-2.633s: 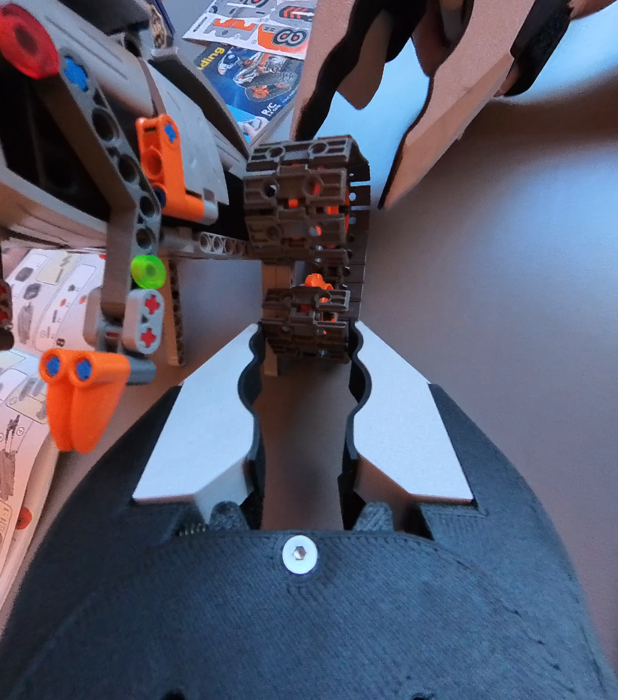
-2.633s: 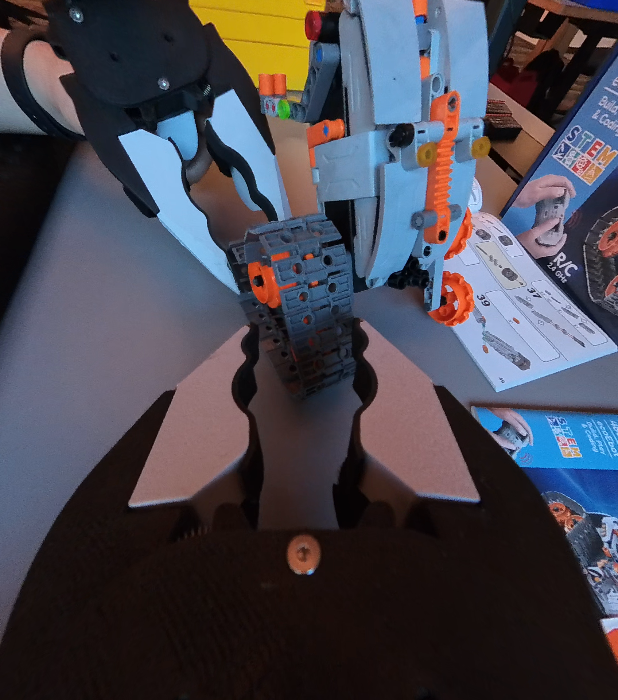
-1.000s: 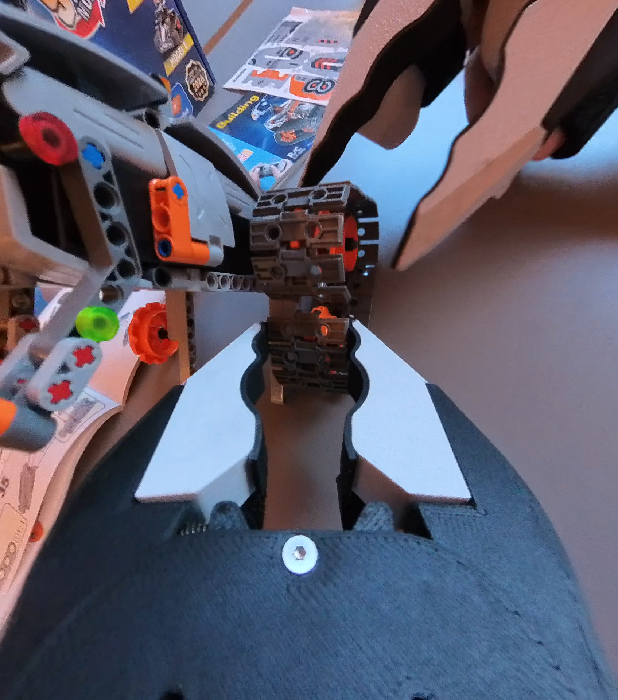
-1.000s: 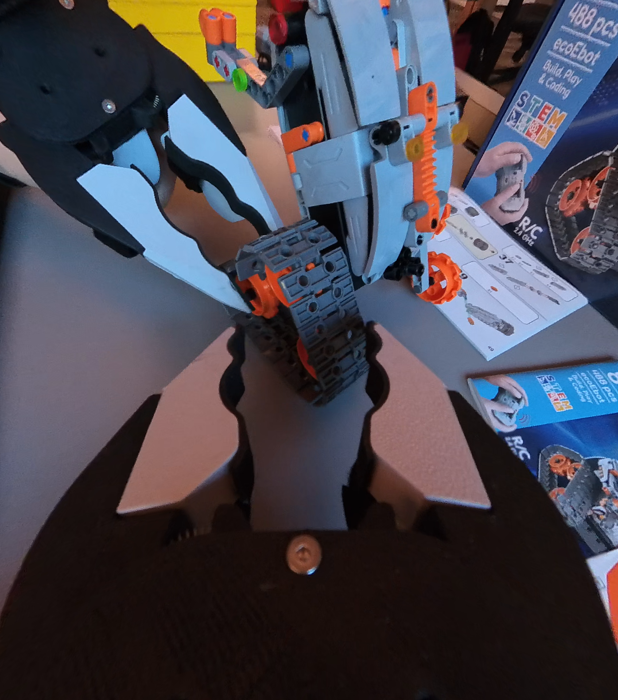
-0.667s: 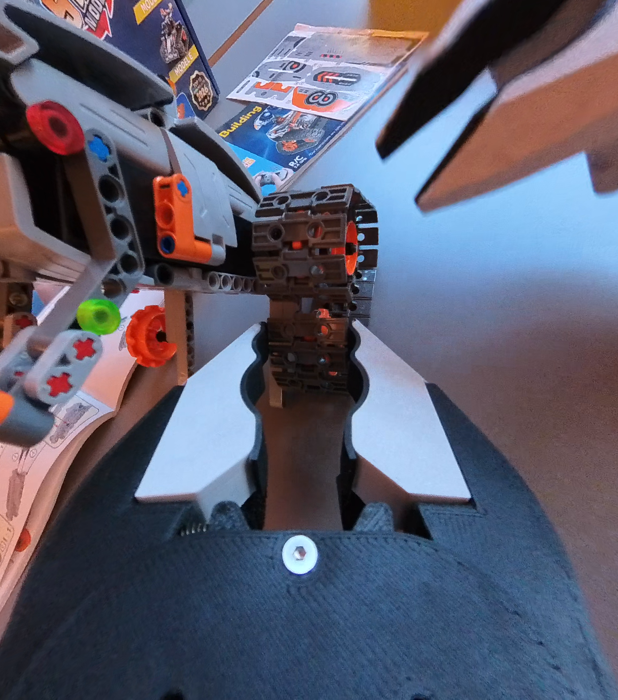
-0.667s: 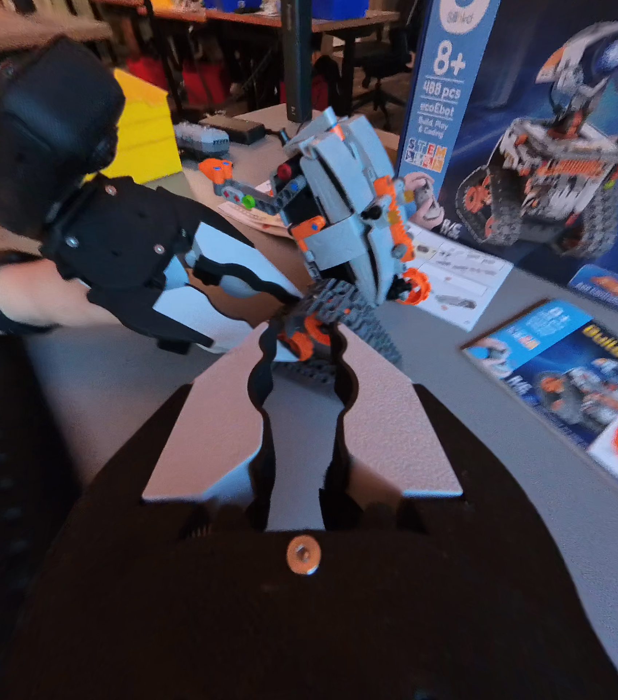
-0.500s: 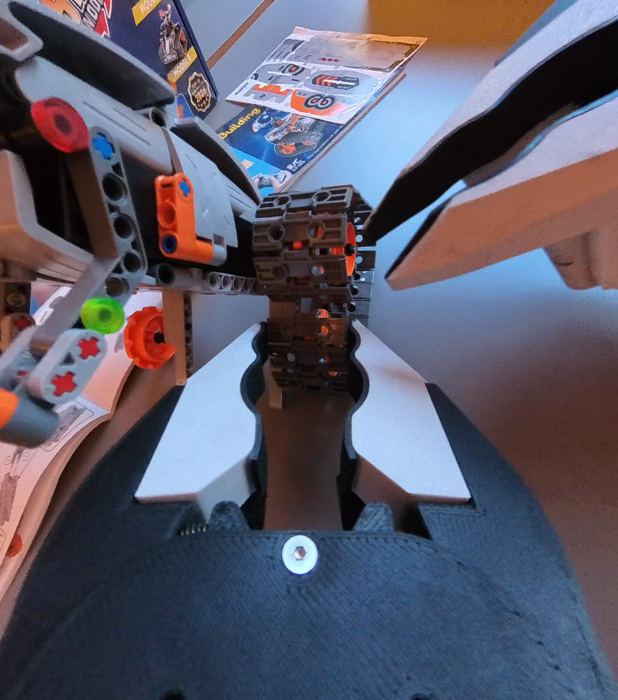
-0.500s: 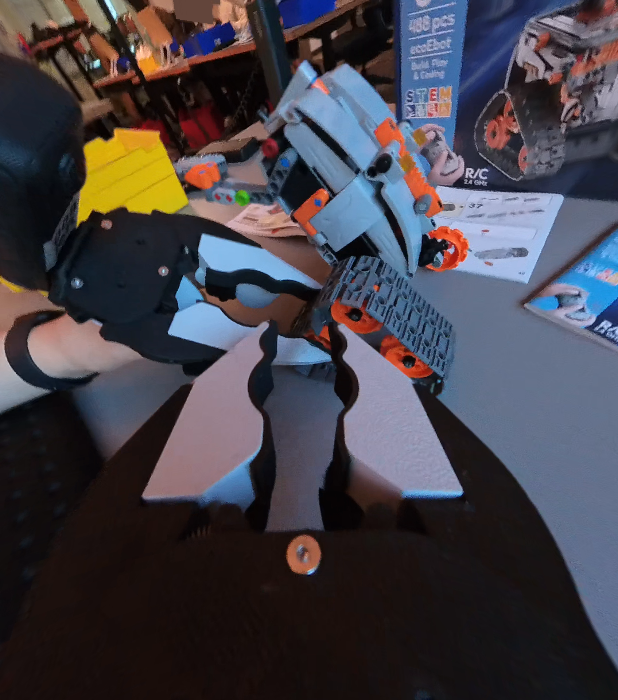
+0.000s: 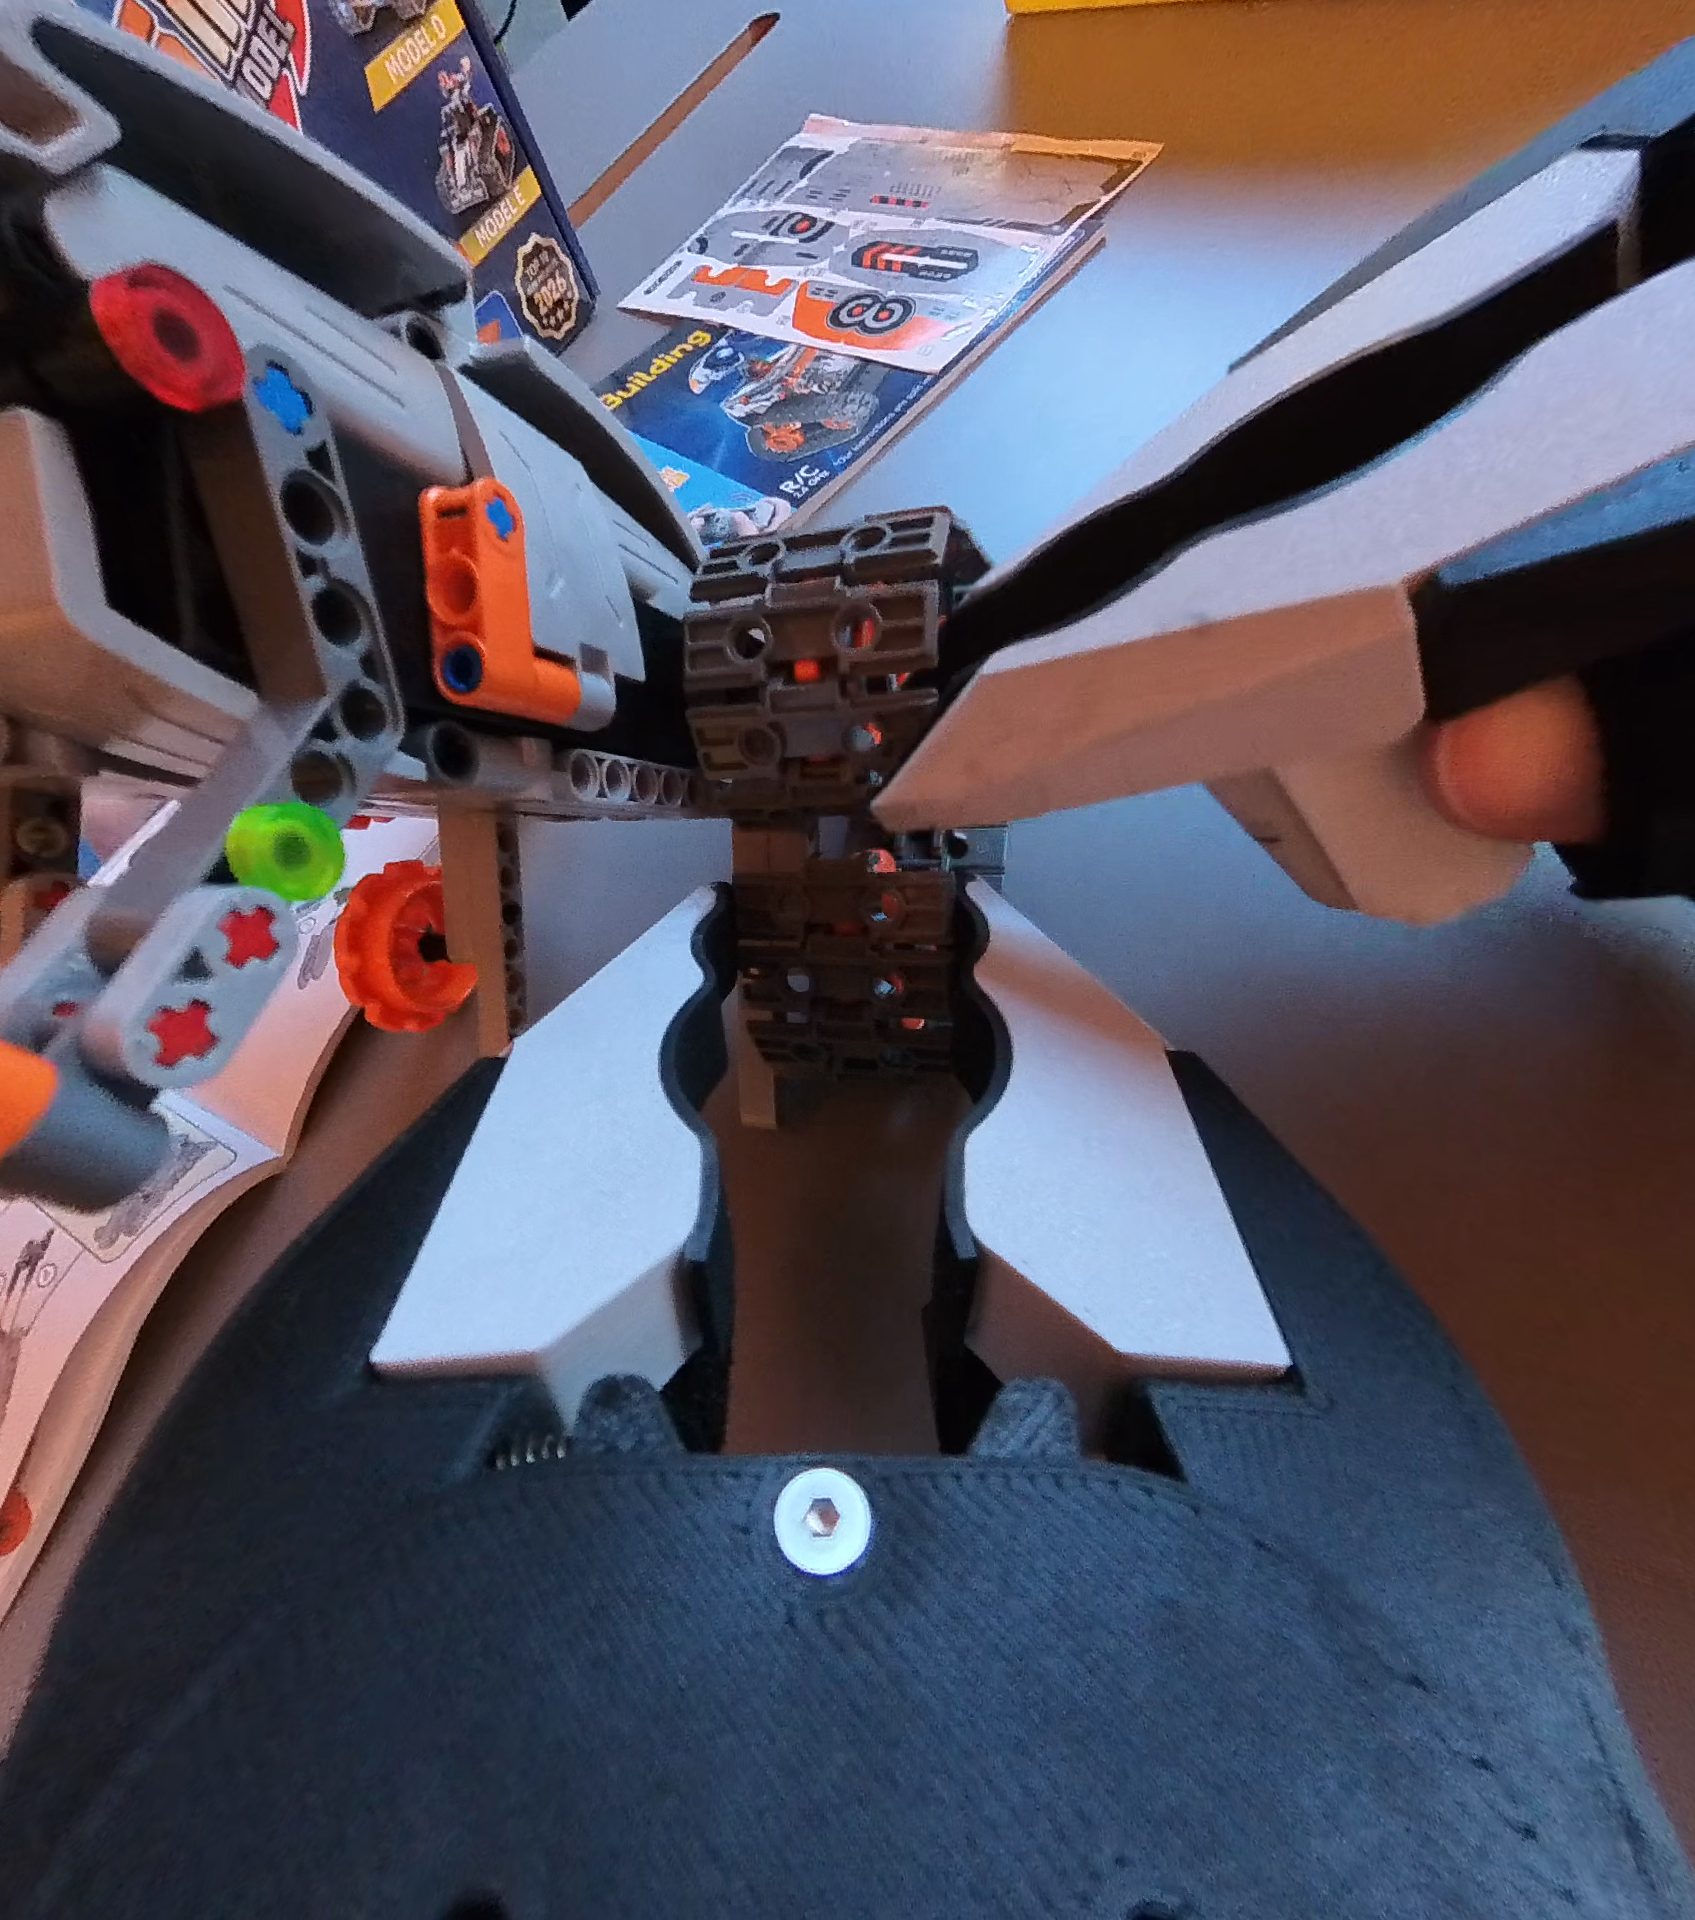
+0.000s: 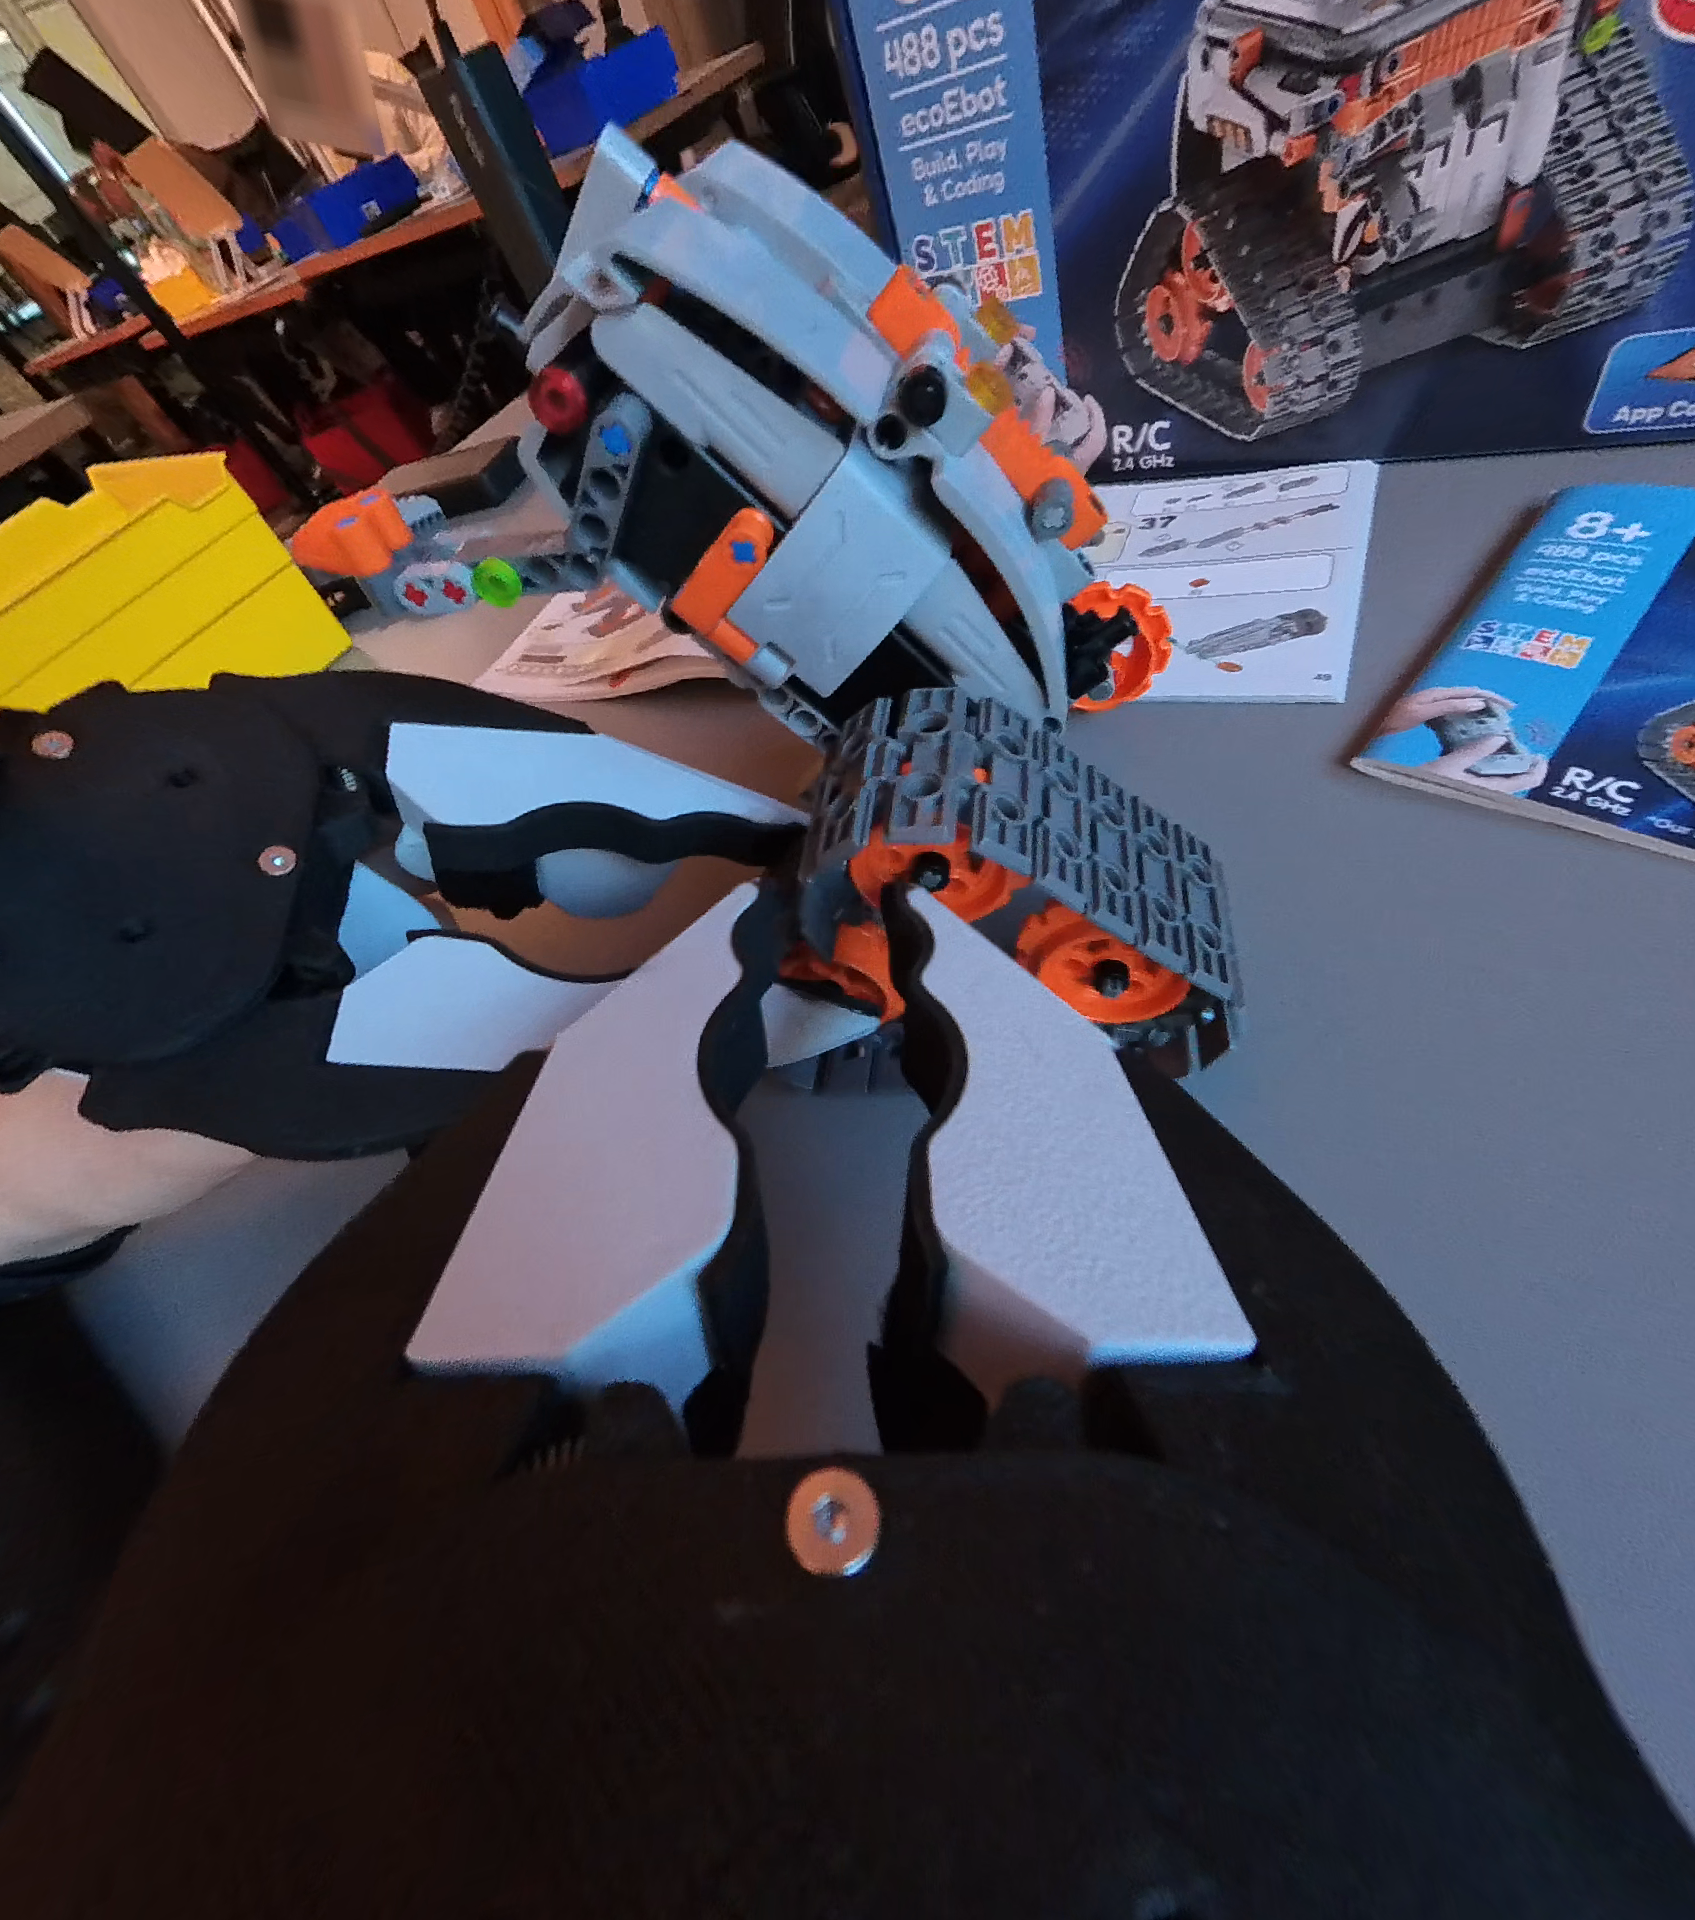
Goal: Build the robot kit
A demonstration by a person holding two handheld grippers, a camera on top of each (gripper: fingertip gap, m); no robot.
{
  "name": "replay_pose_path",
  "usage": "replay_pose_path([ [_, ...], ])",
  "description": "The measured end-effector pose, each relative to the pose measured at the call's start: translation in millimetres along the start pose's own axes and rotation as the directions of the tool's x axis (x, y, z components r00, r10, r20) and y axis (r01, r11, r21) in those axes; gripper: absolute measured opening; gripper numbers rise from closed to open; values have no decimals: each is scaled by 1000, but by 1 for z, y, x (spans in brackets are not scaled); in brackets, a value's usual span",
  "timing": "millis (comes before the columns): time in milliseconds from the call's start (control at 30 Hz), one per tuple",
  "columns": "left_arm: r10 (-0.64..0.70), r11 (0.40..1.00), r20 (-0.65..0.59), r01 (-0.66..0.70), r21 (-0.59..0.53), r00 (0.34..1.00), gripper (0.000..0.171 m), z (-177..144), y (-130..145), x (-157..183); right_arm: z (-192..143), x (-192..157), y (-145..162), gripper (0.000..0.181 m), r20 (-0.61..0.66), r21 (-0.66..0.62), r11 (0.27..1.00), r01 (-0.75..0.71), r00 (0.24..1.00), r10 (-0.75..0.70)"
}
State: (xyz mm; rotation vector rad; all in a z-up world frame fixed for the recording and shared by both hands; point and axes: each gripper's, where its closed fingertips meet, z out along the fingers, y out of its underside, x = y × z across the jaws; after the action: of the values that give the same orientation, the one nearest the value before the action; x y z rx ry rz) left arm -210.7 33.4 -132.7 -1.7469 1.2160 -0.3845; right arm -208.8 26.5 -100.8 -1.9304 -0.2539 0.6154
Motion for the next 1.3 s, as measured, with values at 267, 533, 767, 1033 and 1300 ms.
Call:
replay_pose_path([
  [267, -7, 1000, 16, 7, 12, 1000, 39, 0, 0, -1, 3, -1, 1, 18, -19, 4, 999, -32, 999, 32],
  [533, -21, 998, 51, 18, 59, 998, 38, -2, -2, -2, 4, -6, 2, 2, 2, -5, 999, -49, 999, 49],
  [767, 15, 998, 86, -21, 66, 996, 38, -3, -3, -3, 6, -6, 2, 3, 25, 1, 995, -100, 995, 100],
  [1033, 18, 998, 96, -24, 65, 995, 38, -4, -3, -3, 8, -6, 4, 3, 20, -8, 994, -108, 994, 108],
  [1300, 29, 996, 123, -39, 80, 992, 37, -7, -4, -4, 5, -8, 4, 1, 72, -25, 987, -157, 985, 159],
])
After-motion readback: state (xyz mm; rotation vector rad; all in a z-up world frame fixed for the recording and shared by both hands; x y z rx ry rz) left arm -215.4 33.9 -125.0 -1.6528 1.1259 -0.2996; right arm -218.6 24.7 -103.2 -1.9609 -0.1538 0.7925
